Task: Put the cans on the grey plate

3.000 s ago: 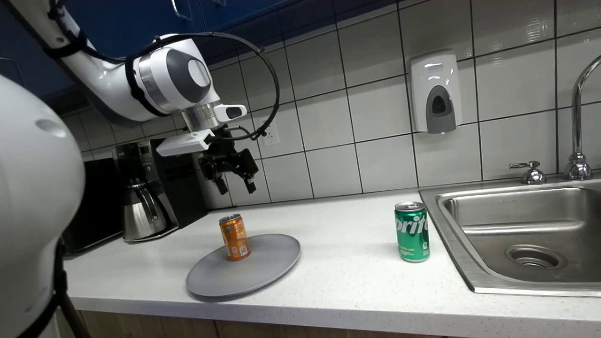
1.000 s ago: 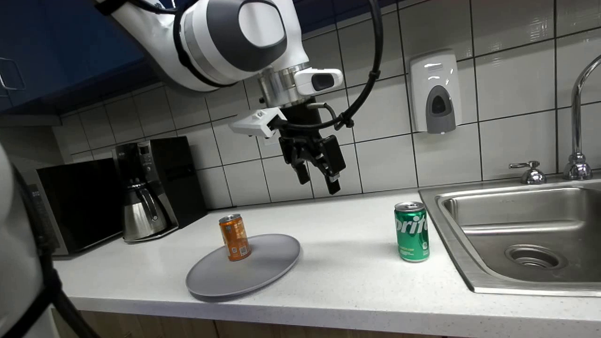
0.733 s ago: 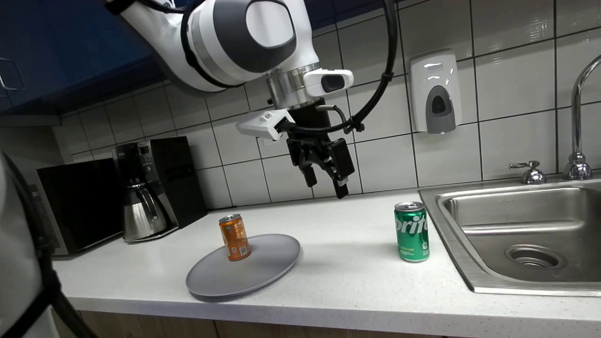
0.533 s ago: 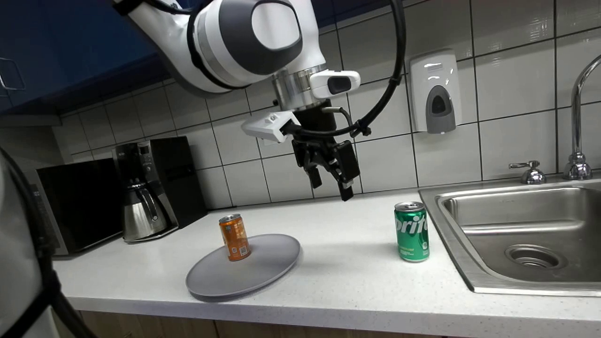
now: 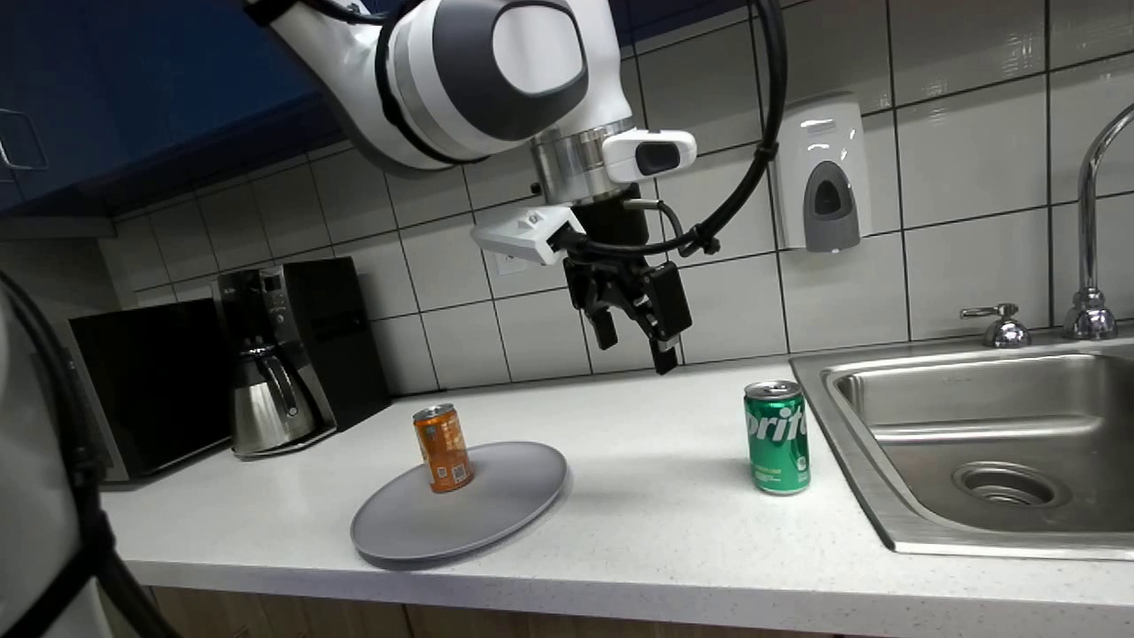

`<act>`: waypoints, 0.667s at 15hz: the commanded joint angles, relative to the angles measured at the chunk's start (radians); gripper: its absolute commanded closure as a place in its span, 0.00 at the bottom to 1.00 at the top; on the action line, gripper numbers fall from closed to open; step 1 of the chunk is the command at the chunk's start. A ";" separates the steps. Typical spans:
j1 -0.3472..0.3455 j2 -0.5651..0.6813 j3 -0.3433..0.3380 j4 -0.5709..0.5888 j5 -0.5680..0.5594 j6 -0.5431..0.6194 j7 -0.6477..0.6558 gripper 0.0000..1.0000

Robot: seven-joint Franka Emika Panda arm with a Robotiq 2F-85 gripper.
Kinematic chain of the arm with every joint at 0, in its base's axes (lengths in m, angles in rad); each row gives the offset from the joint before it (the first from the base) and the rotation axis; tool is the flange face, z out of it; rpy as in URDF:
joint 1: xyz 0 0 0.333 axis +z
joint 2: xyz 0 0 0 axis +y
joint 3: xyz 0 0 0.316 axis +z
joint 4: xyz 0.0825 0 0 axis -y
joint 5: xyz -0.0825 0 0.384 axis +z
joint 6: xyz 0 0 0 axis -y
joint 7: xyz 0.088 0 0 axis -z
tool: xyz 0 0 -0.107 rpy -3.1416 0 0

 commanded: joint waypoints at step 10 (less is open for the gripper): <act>-0.016 0.012 0.021 0.006 0.013 0.001 -0.001 0.00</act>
